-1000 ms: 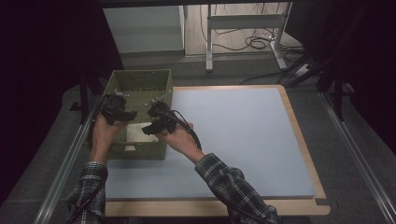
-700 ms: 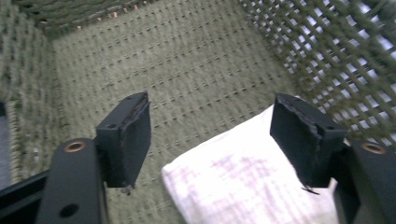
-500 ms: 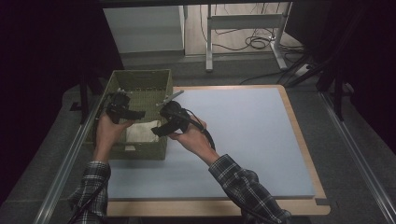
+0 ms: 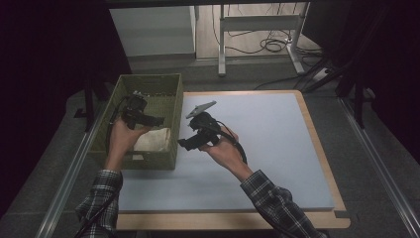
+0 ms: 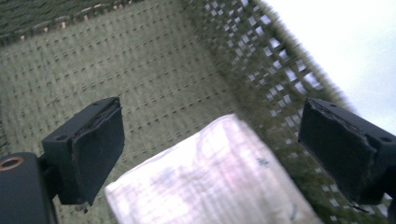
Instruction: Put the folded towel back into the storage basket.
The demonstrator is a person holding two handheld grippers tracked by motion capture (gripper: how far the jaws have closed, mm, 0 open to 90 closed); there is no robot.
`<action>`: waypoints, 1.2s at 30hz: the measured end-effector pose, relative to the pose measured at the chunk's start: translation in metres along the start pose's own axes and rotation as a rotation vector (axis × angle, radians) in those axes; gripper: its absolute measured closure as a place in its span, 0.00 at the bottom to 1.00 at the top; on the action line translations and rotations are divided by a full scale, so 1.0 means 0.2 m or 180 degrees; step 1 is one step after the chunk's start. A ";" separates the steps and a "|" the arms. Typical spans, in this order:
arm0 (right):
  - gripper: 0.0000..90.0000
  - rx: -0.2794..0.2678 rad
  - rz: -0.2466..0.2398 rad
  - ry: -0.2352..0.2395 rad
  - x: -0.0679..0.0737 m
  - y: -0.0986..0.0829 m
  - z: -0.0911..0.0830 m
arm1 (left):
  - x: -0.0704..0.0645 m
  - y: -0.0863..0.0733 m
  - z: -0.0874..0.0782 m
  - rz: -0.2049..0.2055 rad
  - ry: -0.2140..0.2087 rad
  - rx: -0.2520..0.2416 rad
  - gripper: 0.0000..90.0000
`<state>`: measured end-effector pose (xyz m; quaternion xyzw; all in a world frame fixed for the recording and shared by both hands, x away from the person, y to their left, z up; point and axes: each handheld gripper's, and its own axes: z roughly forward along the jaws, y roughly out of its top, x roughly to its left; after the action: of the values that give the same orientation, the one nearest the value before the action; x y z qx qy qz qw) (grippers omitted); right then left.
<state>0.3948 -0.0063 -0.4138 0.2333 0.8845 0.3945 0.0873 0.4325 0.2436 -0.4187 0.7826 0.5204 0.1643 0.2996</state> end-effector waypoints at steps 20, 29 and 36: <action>0.13 -0.0039 0.0149 -0.0022 -0.15 -0.31 -0.19 | -0.30 0.10 0.00 0.0216 -0.0398 -0.0208 0.05; 0.11 -0.0103 0.0218 -0.0131 -0.23 -0.44 -0.35 | -0.50 0.12 0.03 0.0430 -0.0532 -0.0190 0.04; 0.09 -0.0081 0.0249 -0.0214 -0.28 -0.56 -0.44 | -0.66 0.09 0.08 0.0569 -0.0672 -0.0234 0.03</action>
<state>0.3759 -0.1573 -0.4392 0.2796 0.8662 0.4008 0.1044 0.4011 0.1126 -0.4119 0.8273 0.4078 0.1261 0.3652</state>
